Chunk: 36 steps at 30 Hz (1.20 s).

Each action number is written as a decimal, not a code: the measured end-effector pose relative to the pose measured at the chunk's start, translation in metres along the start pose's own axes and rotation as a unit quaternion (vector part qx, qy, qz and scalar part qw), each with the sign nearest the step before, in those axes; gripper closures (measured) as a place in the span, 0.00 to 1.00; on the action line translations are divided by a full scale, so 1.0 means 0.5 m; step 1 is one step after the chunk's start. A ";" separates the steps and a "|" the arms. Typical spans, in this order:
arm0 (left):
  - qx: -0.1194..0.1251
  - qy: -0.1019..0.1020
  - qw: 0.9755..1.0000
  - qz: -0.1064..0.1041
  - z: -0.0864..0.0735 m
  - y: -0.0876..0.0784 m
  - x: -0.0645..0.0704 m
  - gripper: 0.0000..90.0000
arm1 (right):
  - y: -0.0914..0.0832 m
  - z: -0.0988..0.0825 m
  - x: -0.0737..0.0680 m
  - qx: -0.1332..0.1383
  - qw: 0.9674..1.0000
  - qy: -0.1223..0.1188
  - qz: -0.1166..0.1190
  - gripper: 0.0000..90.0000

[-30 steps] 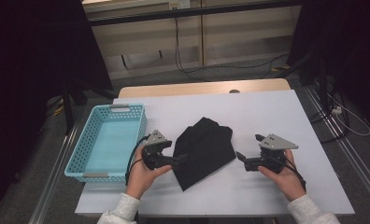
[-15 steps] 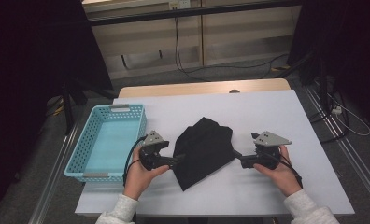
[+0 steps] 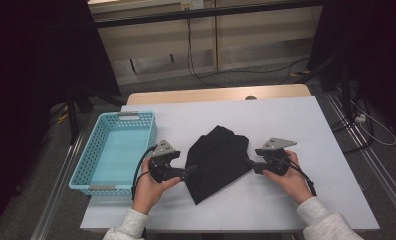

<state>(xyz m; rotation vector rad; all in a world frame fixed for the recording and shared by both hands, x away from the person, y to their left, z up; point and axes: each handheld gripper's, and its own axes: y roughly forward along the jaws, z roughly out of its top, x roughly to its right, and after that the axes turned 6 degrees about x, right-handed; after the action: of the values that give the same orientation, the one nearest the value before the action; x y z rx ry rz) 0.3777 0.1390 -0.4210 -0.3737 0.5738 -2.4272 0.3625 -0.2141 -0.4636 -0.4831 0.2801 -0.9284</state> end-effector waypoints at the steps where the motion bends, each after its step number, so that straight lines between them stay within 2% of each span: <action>1: 0.000 0.000 1.000 -0.001 0.000 0.001 0.000 0.17 | 0.005 0.002 0.000 -0.007 1.000 0.003 0.002 0.54; 3: -0.002 0.001 1.000 0.000 0.000 0.002 0.000 0.17 | 0.014 0.004 -0.001 -0.027 1.000 0.002 0.012 0.62; 4: -0.002 0.001 1.000 0.000 0.000 0.002 0.000 0.17 | 0.014 0.004 -0.001 -0.027 1.000 0.002 0.012 0.62; 5: -0.001 0.001 1.000 0.000 0.000 0.003 0.000 0.17 | 0.018 0.006 -0.002 -0.027 0.999 0.012 0.035 0.77; 8: 0.002 -0.005 1.000 -0.001 0.000 0.004 0.000 0.17 | 0.020 0.007 -0.009 -0.029 0.998 0.009 0.061 0.96; 12: 0.001 0.001 1.000 0.001 0.003 0.003 0.001 0.17 | 0.005 0.010 -0.002 -0.022 0.998 0.024 0.053 0.97; 15: 0.005 0.001 1.000 -0.001 0.004 0.004 0.004 0.18 | -0.029 0.014 0.024 0.008 0.997 0.056 0.048 0.97; 19: 0.003 0.006 1.000 0.000 0.004 0.009 0.003 0.18 | -0.076 0.003 0.060 0.028 0.997 0.068 0.018 0.97; 25: -0.001 0.005 1.000 -0.011 0.010 0.026 0.009 0.18 | -0.113 -0.025 0.088 0.020 0.997 0.078 -0.009 0.97; 33: -0.012 0.017 0.999 -0.036 0.014 0.050 0.022 0.27 | -0.154 -0.053 0.114 0.017 0.995 0.093 -0.042 0.97; 36: -0.029 0.014 0.999 -0.012 0.009 0.056 0.021 0.33 | -0.160 -0.063 0.117 0.012 0.994 0.099 -0.041 0.97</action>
<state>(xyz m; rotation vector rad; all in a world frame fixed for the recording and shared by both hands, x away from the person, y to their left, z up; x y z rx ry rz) 0.3851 0.1110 -0.4293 -0.3726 0.6573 -2.4464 0.3270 -0.3111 -0.4514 -0.3837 0.4313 -1.0610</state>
